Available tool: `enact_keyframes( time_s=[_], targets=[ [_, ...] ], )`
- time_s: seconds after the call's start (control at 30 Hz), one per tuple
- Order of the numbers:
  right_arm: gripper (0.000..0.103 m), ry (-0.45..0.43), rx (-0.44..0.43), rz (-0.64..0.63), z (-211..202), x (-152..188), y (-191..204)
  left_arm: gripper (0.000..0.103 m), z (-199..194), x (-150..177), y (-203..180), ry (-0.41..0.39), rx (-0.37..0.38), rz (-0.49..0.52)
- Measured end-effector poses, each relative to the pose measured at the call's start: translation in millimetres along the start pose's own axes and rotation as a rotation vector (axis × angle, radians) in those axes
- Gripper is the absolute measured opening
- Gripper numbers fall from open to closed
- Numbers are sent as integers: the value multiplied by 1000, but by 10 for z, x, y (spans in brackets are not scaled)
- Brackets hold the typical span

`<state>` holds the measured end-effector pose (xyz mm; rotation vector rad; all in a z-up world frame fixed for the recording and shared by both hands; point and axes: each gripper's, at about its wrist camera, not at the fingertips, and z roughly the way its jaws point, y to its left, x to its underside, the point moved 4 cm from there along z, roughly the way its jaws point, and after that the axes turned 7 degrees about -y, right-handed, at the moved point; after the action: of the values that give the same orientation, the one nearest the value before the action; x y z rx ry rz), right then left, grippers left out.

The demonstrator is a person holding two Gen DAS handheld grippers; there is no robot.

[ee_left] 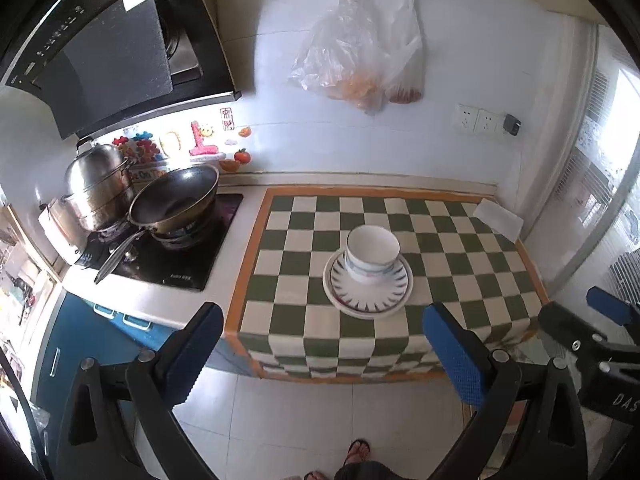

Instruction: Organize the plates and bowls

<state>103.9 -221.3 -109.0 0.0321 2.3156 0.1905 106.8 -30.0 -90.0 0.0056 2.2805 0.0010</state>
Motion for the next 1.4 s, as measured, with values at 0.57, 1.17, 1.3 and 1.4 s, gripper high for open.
enact_keyframes(
  time_s=[0.57,1.17,1.3,1.4],
  targets=[
    [101,-2,75,-3,-988,337,271,102,-604,295,129,27,15,12],
    [101,6,80,-16,-1066,402,392,102,-715,367,207,27,16,8],
    [101,8,93,-21,-1061,415,417,102,-706,353,221,22,16,9],
    [101,9,106,-27,-1052,407,407,102,-712,365,242,21,15,8]
  ],
)
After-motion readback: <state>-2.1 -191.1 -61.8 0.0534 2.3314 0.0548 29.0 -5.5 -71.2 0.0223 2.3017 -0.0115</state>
